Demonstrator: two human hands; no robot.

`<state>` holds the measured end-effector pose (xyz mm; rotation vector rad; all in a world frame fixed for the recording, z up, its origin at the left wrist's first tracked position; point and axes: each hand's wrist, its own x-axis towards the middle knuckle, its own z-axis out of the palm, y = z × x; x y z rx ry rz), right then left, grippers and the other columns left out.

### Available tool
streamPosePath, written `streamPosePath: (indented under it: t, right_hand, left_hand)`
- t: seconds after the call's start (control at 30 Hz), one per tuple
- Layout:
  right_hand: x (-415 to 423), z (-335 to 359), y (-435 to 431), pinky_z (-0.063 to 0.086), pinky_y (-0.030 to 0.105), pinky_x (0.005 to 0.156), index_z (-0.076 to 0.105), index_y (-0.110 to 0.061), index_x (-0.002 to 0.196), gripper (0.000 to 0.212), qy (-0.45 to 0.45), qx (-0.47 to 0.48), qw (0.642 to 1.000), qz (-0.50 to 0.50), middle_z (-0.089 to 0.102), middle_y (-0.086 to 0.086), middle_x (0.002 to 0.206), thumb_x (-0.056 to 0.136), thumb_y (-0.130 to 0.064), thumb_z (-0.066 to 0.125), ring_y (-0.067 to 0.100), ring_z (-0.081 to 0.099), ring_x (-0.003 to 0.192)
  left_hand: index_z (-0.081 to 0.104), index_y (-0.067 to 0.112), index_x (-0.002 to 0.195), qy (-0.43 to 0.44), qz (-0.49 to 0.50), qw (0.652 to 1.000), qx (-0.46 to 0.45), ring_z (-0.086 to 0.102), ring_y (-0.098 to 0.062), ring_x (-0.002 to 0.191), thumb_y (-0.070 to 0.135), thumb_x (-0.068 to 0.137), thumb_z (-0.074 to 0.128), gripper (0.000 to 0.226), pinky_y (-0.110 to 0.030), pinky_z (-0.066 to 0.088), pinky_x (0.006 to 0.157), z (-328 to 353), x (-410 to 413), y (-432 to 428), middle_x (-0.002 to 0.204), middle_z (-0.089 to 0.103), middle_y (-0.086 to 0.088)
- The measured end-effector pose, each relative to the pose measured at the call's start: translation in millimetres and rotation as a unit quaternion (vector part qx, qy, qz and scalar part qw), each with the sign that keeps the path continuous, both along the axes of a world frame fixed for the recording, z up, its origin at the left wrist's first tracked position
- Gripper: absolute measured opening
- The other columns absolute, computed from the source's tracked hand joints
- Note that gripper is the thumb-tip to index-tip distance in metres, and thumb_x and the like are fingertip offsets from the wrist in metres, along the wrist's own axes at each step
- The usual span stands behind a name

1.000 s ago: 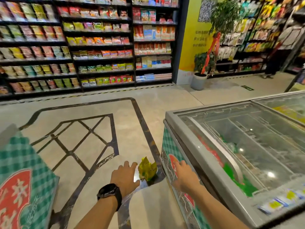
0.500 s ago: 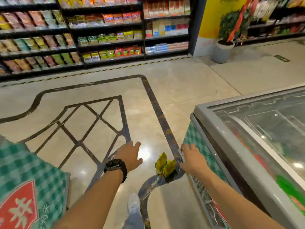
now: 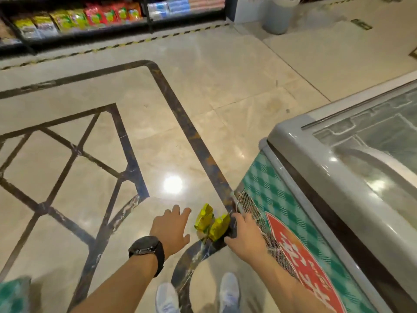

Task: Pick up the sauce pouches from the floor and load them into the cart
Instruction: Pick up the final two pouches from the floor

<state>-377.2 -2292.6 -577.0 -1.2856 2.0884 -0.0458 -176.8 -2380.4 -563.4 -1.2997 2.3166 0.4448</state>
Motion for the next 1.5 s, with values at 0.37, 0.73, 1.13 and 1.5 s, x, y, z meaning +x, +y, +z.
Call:
streamPosePath:
  t: [0.37, 0.73, 1.13, 1.5]
  right_hand:
    - [-48.0, -366.3, -44.4, 0.037, 0.041, 0.108, 0.031, -0.024, 0.147, 0.089, -0.009, -0.029, 0.999, -0.045, 0.03, 0.005, 0.143, 0.075, -0.061, 0.068, 0.027, 0.033, 0.137]
    - [-53.9, -479.9, -96.4, 0.045, 0.04, 0.097, 0.056, -0.023, 0.123, 0.049, -0.004, -0.066, 0.997, 0.045, 0.035, 0.004, 0.128, 0.078, -0.038, 0.067, 0.03, 0.046, 0.123]
    - [-68.2, -470.9, -77.7, 0.041, 0.027, 0.1, 0.047, -0.031, 0.135, 0.069, -0.137, -0.112, 0.974, 0.142, 0.015, -0.009, 0.152, 0.074, -0.009, 0.07, 0.01, 0.029, 0.136]
    - [-63.4, -462.2, -68.1, 0.055, 0.041, 0.081, 0.06, -0.021, 0.124, 0.058, -0.004, -0.212, 0.974, 0.085, 0.07, -0.001, 0.095, 0.071, -0.002, 0.07, 0.023, 0.064, 0.097]
  left_hand:
    - [0.006, 0.028, 0.158, -0.01, -0.11, 0.992, -0.059, 0.027, -0.036, 0.142, -0.011, 0.082, 0.052, 0.097, -0.044, 0.041, 0.098, -359.6, -59.0, -51.1, 0.164, 0.005, -0.013]
    - [0.074, 0.021, 0.099, 0.147, -0.409, 0.872, -0.224, 0.058, -0.031, 0.123, 0.012, 0.084, 0.069, 0.018, -0.045, 0.048, 0.097, -465.5, -78.6, -124.6, 0.11, 0.074, -0.002]
    - [0.064, 0.024, 0.107, 0.018, -0.211, 0.974, -0.085, 0.046, -0.022, 0.079, 0.046, 0.087, 0.069, 0.03, -0.03, 0.035, 0.066, -443.9, -41.2, -117.6, 0.088, 0.052, 0.002]
    - [0.072, 0.017, 0.098, 0.25, -0.024, 0.968, 0.013, 0.061, -0.02, 0.074, 0.044, 0.088, 0.072, 0.029, -0.034, 0.045, 0.062, -499.7, 7.0, -103.8, 0.085, 0.071, -0.001]
